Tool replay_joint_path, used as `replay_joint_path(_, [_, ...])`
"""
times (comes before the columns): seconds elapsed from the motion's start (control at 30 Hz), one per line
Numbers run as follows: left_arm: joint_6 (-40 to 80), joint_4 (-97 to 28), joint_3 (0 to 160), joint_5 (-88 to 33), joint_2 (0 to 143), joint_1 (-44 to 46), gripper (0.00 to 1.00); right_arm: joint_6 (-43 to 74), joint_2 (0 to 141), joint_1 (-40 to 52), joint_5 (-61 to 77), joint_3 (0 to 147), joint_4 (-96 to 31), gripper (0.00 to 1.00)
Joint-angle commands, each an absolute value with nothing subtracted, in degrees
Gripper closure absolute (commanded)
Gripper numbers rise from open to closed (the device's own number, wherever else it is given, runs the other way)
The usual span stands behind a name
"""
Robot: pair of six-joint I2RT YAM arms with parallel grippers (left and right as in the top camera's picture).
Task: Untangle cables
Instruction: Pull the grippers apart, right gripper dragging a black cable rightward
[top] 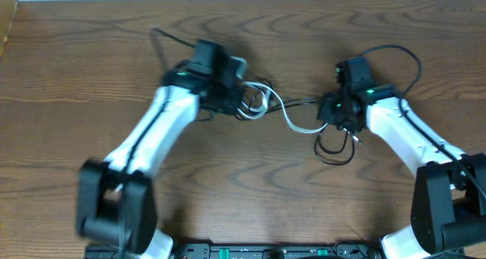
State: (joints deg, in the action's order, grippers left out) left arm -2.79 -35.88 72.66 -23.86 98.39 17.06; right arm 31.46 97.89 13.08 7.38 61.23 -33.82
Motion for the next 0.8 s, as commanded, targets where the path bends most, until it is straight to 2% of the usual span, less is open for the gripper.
replay_joint_path(0.0, [-2.6,-38.6,73.0,-23.3,90.4,12.1,0.93,32.8,98.6,8.6,3.6,62.1,-33.6,0.99])
replay_joint_path(0.2, [-0.1,-39.4,73.0,-25.5,86.0,7.8,0.92,32.5,98.6,4.4,4.4,62.1,-33.2,0.99])
replay_joint_path(0.4, [0.1,-39.6,73.0,-30.2,86.1,8.0,0.92,30.6,98.6,4.1,6.2,62.1,-33.2,0.99])
replay_joint_path(0.6, [-0.5,-38.2,73.0,-41.9,86.1,8.1,0.92,30.5,98.6,4.1,6.7,62.1,-32.0,0.99])
replay_joint_path(0.77, [-2.3,-32.5,73.0,-55.6,86.1,8.1,0.92,20.9,98.6,4.1,17.2,62.1,-25.9,0.99])
